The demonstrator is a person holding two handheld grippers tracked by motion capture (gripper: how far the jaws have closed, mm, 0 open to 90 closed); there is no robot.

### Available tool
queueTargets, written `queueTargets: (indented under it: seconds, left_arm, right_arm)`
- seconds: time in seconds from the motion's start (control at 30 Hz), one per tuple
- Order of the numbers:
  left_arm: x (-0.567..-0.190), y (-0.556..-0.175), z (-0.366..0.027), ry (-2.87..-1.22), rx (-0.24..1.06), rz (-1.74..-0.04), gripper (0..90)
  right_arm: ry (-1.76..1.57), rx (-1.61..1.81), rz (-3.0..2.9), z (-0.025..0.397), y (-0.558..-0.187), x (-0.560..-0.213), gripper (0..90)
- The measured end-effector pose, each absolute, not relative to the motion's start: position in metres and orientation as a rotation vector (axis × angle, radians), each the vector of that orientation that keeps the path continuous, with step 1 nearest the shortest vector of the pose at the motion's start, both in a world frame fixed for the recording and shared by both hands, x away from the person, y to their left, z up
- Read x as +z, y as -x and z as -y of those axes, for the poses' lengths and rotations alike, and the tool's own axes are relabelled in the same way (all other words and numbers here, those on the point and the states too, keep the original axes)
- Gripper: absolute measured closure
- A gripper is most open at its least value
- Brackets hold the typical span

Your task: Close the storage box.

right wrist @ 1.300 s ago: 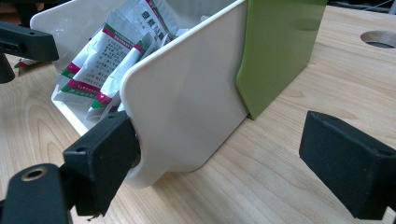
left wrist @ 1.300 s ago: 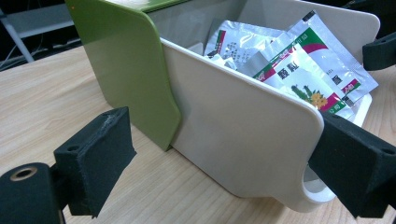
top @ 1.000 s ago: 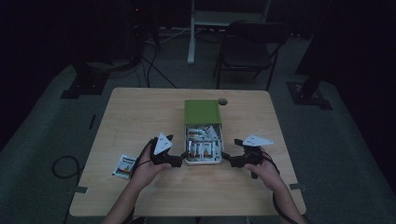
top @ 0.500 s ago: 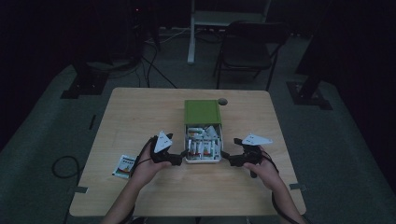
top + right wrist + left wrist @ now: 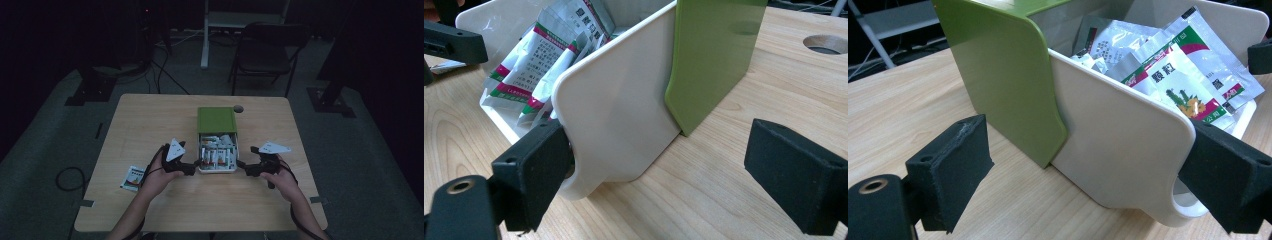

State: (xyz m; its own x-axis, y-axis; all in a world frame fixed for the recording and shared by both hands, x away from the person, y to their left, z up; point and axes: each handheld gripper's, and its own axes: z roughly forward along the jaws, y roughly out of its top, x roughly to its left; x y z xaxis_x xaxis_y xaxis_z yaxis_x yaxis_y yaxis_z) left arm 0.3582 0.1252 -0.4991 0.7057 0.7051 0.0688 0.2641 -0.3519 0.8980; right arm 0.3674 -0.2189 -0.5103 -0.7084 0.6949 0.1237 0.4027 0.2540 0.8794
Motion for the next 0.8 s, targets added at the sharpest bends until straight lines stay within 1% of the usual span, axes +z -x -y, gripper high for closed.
queueTargets:
  seconds: [0.8]
  left_arm:
    - [-0.499,-0.369,-0.124,-1.923,0.592,-0.76,9.8]
  right_arm:
    - [-1.04,1.431,-2.223,0.218,-0.379,-0.511,10.9]
